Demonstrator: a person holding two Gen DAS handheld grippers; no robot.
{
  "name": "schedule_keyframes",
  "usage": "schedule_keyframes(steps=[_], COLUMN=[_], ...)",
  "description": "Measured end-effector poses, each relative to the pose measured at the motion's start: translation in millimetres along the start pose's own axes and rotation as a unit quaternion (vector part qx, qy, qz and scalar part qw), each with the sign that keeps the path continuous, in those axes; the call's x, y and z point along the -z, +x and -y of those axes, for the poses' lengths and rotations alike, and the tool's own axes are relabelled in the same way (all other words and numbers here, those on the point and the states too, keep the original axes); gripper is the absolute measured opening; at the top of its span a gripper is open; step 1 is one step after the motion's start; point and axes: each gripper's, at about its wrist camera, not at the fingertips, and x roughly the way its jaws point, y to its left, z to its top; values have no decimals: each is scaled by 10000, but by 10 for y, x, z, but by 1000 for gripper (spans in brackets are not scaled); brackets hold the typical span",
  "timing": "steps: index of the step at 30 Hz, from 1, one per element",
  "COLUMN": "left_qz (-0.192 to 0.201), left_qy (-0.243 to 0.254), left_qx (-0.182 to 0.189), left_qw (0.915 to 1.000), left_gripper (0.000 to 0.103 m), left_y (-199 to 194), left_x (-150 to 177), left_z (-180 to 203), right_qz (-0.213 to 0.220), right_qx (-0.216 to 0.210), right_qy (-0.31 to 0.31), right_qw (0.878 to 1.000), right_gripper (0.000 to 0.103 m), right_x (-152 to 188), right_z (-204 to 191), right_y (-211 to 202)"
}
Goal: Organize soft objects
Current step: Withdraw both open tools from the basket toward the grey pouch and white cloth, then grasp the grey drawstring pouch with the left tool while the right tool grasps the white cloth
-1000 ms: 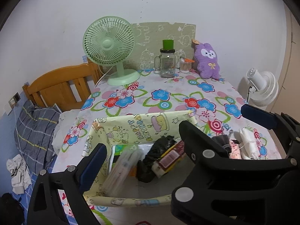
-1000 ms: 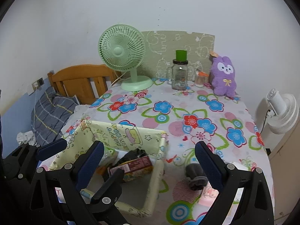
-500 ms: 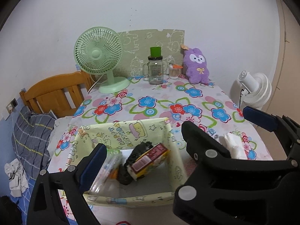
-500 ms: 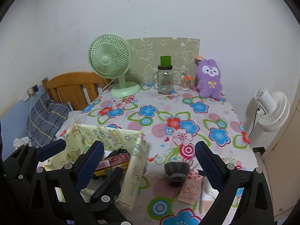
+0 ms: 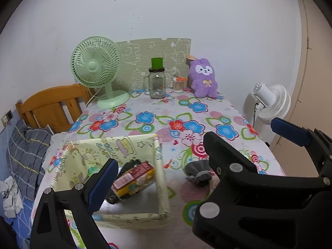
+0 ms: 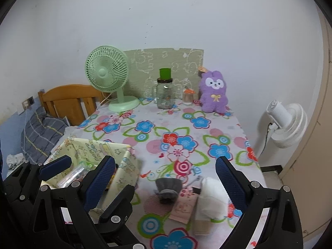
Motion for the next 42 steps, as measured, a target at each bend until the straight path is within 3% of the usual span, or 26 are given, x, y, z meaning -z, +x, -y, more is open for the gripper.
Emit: schedule_keyframes(steps=[19,34,42], left_qz=[41,-151,-465], left_qy=[228,354,335], left_qx=[438,414,236], left_qw=[9988,9984,9981], left_gripper=[96,96,92], left_y=[111,325,556], left_x=[232,487,557], left_z=[499,737,800], right_qz=[56,-157,-373], right_qx=[226,339,279], right_qy=[249,487,635], right_qw=[9994,9981,9969], right_gripper=[99,99,97], right_x=[338,712,842], right_z=[471,700,802], right_y=[-77,68,277])
